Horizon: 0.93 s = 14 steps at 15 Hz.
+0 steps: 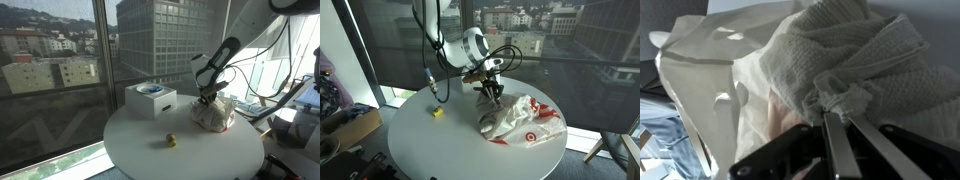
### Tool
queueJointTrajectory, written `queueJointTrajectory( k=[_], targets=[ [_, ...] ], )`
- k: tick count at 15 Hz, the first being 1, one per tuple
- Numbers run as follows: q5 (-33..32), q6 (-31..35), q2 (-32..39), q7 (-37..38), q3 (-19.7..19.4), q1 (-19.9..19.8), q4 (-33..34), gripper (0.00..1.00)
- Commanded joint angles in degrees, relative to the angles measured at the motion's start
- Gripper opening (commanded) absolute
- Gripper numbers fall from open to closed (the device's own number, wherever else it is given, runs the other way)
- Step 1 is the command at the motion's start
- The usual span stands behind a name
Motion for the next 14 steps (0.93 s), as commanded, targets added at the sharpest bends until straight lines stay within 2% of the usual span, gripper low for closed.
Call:
queueJointTrajectory(
  k=[1, 4, 5, 6, 7, 12, 14],
  targets=[
    [0.85, -1.74, 12.83, 0.72, -3.70, 1.53, 11.00, 0.02],
    [0.55, -4.30, 18.99, 0.80, -6.77, 2.28, 16.59, 0.02],
    [-0.41, -5.20, 19.20, 1.16, -7.89, 3.20, 16.85, 0.05],
    [-0.87, -5.52, 18.80, 1.21, -8.52, 3.75, 16.71, 0.32],
    [-1.70, -5.13, 16.54, 1.55, -9.23, 4.78, 14.71, 0.33],
    [-7.31, -2.14, 3.29, 5.60, -13.56, 9.96, 3.43, 0.69],
    [-7.94, -0.71, -2.75, 6.61, -12.43, 9.54, -0.10, 0.85]
  ],
)
